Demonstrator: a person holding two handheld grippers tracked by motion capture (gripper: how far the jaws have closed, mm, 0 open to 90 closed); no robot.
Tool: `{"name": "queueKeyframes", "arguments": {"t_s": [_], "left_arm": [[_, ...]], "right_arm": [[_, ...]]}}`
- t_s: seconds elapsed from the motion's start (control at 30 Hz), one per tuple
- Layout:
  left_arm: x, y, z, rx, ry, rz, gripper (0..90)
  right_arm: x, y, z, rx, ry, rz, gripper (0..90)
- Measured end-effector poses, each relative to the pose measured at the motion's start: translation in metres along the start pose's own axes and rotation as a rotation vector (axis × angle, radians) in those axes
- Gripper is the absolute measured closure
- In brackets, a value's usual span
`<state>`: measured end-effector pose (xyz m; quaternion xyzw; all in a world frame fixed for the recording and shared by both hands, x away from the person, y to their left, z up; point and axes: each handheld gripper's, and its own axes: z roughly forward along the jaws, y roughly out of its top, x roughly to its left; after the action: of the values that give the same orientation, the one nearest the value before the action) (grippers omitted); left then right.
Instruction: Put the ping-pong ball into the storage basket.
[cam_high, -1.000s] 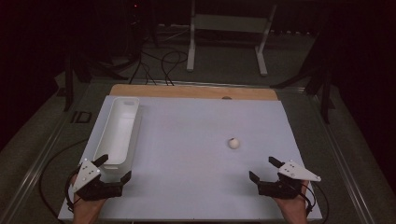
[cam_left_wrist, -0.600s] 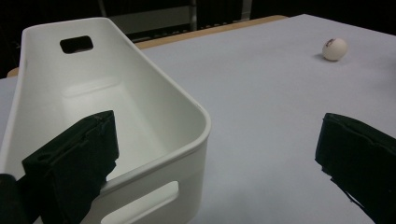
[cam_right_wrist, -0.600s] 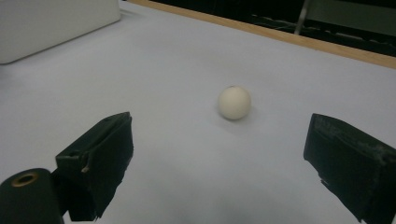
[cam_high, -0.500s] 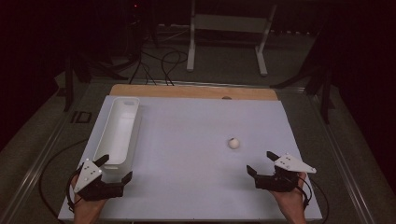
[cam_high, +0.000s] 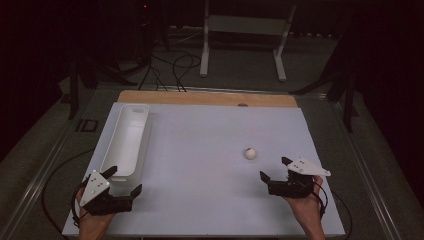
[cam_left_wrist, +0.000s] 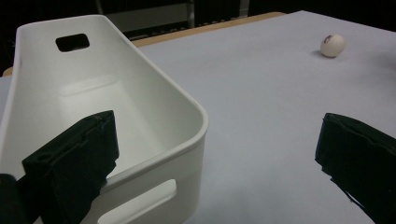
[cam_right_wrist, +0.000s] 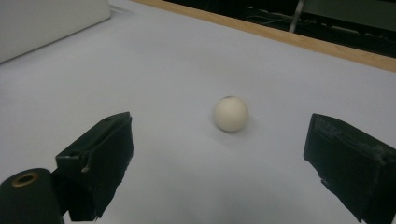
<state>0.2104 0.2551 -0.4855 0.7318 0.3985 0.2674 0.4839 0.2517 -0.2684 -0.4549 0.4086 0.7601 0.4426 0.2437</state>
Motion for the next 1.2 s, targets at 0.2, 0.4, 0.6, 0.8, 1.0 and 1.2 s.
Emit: {"name": "queueKeyframes", "arguments": {"t_s": [0.2,0.4,0.6,0.8,1.0,1.2], "left_arm": [[0.001,0.0,-0.001,-0.002,-0.003,-0.004,0.0],[0.001,0.0,-0.001,-0.001,-0.008,-0.005,0.0],[0.001,0.001,-0.001,0.0,-0.012,-0.001,0.4],[0.001,0.001,-0.001,0.001,-0.009,0.001,0.4],[0.001,0.0,-0.001,0.005,-0.005,0.004,0.1],[0.001,0.0,-0.001,0.006,-0.002,0.006,0.0]], "right_arm": [[-0.001,0.005,0.005,0.006,0.001,-0.001,7.9],[-0.002,0.008,0.012,0.027,0.005,0.002,7.8],[-0.003,0.012,0.015,0.036,0.003,0.002,7.9],[-0.003,0.016,0.019,0.044,0.002,0.006,7.8],[-0.004,0.019,0.023,0.06,0.003,0.014,7.5],[-0.005,0.022,0.027,0.082,0.003,0.012,7.4]]}}
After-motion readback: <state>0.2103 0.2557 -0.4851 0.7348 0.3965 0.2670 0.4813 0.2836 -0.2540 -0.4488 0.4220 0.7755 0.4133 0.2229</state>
